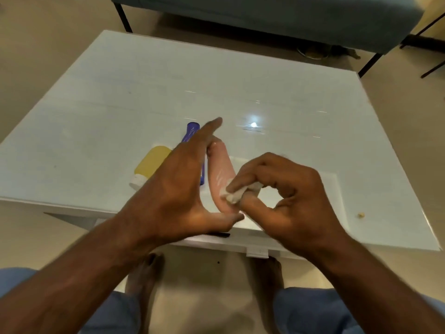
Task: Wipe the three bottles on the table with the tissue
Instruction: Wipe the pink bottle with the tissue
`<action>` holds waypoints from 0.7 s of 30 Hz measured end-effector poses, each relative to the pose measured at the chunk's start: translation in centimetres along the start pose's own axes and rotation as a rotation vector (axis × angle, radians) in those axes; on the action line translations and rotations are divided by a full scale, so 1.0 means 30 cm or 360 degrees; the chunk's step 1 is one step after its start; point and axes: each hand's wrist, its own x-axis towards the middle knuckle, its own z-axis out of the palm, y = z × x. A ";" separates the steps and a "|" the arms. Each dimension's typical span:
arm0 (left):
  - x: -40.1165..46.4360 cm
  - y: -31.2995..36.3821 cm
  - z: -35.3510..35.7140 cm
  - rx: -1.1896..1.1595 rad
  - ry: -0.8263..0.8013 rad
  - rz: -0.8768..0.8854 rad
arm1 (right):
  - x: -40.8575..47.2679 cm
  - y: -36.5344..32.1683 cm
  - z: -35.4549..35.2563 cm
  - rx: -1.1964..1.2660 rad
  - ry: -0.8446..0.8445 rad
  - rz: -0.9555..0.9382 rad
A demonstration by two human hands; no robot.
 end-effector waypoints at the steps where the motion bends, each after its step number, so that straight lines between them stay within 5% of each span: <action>1: -0.007 0.009 0.011 0.0001 -0.0055 0.0022 | 0.007 0.011 -0.004 -0.0009 0.0094 0.0032; 4: -0.019 0.027 0.038 0.0014 -0.0103 0.0060 | 0.027 0.022 -0.016 0.0003 0.0196 0.0079; 9: 0.004 -0.003 0.006 0.0185 0.0027 -0.0056 | -0.006 -0.019 0.006 -0.0040 -0.0169 -0.0121; 14: -0.016 0.032 0.059 0.0278 -0.0099 0.0117 | 0.031 0.017 0.010 -0.0172 0.0190 -0.0071; 18: 0.013 0.000 0.011 0.0190 0.0066 -0.0052 | 0.002 -0.017 0.028 -0.0070 -0.0130 -0.0165; 21: -0.001 0.013 0.011 0.0238 -0.0016 0.0016 | 0.003 -0.009 0.031 -0.0163 -0.0034 -0.0211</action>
